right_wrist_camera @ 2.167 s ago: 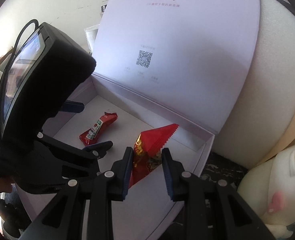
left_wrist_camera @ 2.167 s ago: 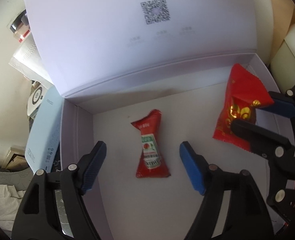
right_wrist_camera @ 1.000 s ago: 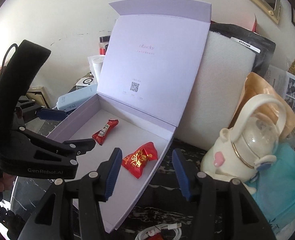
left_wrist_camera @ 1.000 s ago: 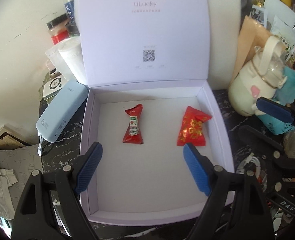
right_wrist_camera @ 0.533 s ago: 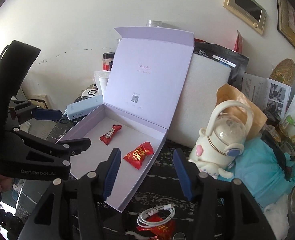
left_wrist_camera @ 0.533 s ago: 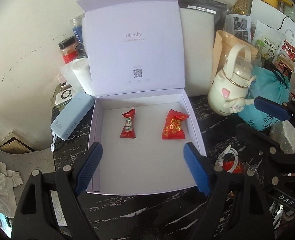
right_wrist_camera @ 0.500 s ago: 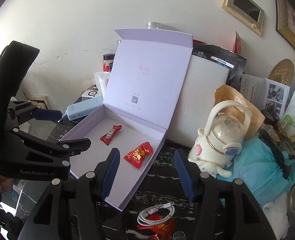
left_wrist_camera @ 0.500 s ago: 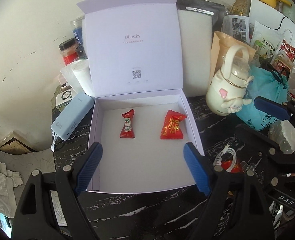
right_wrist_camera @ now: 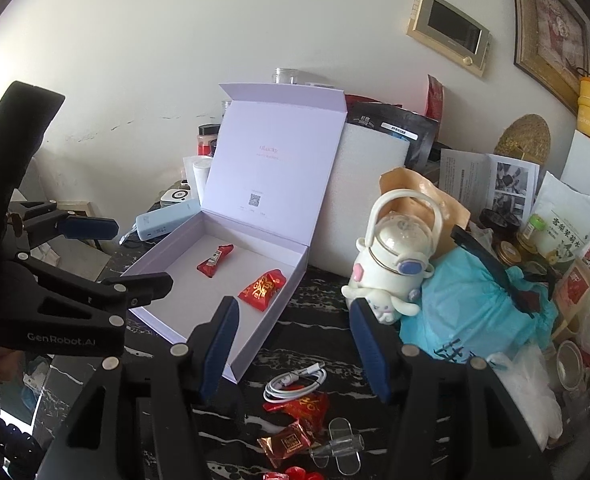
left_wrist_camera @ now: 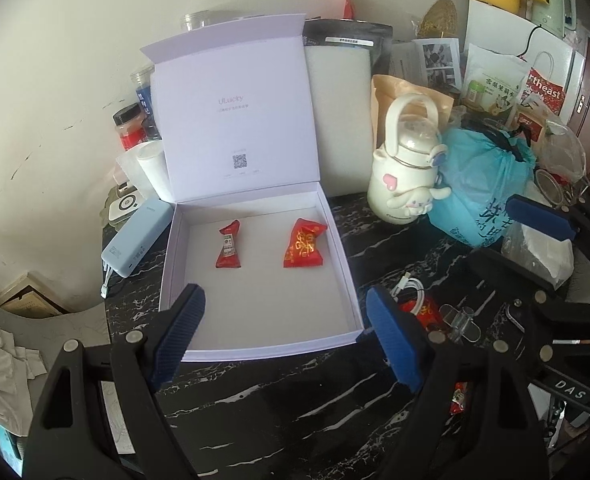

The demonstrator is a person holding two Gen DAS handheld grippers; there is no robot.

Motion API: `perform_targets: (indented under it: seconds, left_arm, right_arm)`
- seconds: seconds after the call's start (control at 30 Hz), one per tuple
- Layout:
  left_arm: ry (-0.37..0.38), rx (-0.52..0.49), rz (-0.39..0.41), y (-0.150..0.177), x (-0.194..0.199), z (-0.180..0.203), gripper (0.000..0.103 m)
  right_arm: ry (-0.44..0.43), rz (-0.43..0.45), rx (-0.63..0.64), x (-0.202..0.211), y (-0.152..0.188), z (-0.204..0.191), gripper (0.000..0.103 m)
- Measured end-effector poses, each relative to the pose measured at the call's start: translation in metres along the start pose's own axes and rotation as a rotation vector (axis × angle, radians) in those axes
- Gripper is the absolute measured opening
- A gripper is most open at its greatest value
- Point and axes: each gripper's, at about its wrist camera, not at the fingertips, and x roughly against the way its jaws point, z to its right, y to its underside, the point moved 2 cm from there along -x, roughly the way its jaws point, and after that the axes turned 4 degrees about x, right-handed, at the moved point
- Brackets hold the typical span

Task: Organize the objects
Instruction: 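Withdraw both open tools from the box back toward the candy pile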

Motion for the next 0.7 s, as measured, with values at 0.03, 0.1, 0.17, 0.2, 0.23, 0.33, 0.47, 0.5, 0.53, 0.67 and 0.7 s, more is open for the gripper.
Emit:
perform_targets:
  seconds: [0.03,0.1,0.17,0.2,0.23,0.33,0.47,0.5,0.53,0.67,0.7]
  left_arm:
    - [0.003,-0.007,0.002,0.002,0.002,0.004,0.083]
    - [0.009,-0.018,0.005,0.005,0.005,0.01,0.083]
    - [0.019,-0.027,0.004,0.01,0.007,0.017,0.083]
    - [0.023,-0.03,0.001,0.012,0.008,0.02,0.083]
    - [0.026,-0.035,-0.003,0.014,0.008,0.024,0.083]
    - [0.039,-0.055,-0.009,0.023,0.009,0.035,0.083]
    - [0.06,-0.077,-0.017,0.034,0.008,0.05,0.083]
    - [0.068,-0.079,-0.021,0.037,0.008,0.054,0.083]
    - [0.075,-0.081,-0.025,0.041,0.007,0.057,0.083]
    - [0.112,-0.083,-0.046,0.054,0.004,0.07,0.083]
    - [0.12,-0.081,-0.047,0.057,0.003,0.072,0.083]
  right_arm:
    - [0.005,-0.001,-0.003,0.003,0.003,0.001,0.058]
    - [0.016,-0.004,-0.008,0.01,0.009,0.004,0.058]
    - [0.024,-0.006,-0.011,0.016,0.014,0.006,0.058]
    - [0.028,-0.008,-0.013,0.019,0.017,0.007,0.058]
    - [0.03,-0.009,-0.014,0.02,0.019,0.007,0.058]
    - [0.041,-0.013,-0.023,0.028,0.028,0.01,0.058]
    - [0.055,-0.024,-0.04,0.036,0.043,0.013,0.058]
    - [0.056,-0.029,-0.044,0.037,0.047,0.014,0.058]
    - [0.059,-0.035,-0.049,0.039,0.052,0.015,0.058]
    - [0.074,-0.049,-0.065,0.046,0.07,0.018,0.058]
    - [0.078,-0.051,-0.067,0.047,0.073,0.018,0.058]
